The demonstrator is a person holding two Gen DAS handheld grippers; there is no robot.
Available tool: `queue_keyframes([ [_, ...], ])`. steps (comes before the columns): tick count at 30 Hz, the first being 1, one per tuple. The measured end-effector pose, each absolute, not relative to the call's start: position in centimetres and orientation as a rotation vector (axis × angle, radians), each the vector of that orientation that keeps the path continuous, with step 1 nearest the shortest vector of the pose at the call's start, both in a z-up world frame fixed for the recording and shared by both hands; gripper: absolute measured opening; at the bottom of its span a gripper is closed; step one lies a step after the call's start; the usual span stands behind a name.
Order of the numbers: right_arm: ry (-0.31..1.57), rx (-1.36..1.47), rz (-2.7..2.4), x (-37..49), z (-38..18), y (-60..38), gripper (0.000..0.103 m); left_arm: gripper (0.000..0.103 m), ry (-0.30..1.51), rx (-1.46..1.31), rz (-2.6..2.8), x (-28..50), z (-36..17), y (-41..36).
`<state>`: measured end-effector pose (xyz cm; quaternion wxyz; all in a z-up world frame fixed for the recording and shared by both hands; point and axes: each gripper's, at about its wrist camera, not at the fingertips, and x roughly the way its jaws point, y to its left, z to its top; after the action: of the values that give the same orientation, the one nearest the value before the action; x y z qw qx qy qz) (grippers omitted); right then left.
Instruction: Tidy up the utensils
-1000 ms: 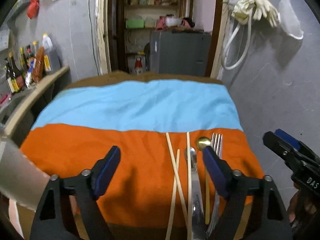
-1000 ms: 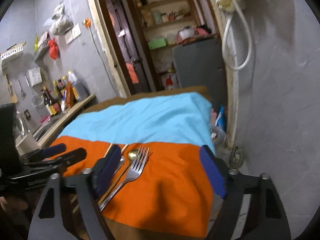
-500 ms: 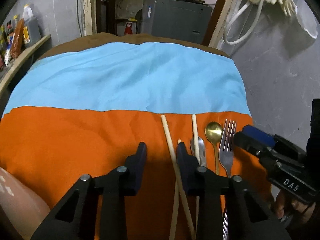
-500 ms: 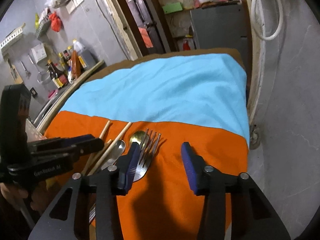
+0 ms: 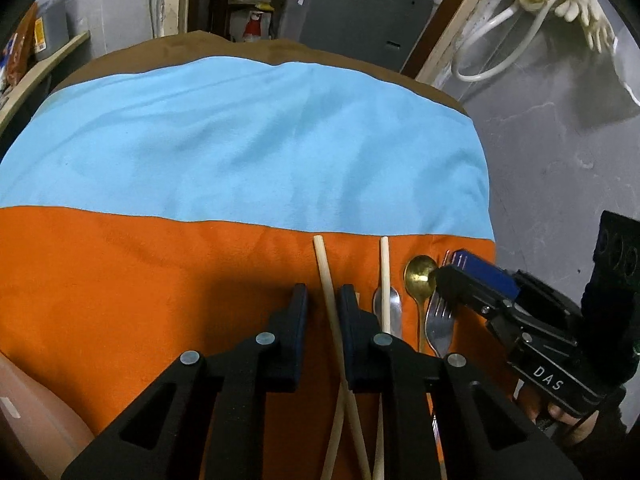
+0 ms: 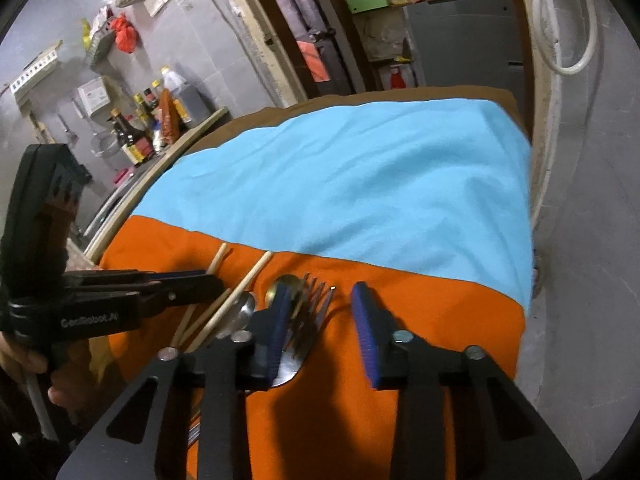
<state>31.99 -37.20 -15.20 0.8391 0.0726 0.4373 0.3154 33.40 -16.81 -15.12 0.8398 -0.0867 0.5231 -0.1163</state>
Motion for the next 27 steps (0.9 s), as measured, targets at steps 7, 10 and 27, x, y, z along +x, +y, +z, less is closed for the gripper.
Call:
queue_keyframes([
  [7, 0.939, 0.238, 0.711, 32.2, -15.5, -37.9, 0.007, 0.002, 1.094, -0.269, -0.221, 32.6, -14.9, -15.7],
  [10, 0.944, 0.266, 0.716, 31.7, -15.2, -37.8, 0.005, 0.002, 1.055, -0.27, -0.21, 31.3, -14.2, -15.2],
  [27, 0.663, 0.106, 0.439, 21.8, -8.4, -35.6, 0.003, 0.002, 0.664, -0.246, -0.222, 22.3, -6.5, -14.8],
])
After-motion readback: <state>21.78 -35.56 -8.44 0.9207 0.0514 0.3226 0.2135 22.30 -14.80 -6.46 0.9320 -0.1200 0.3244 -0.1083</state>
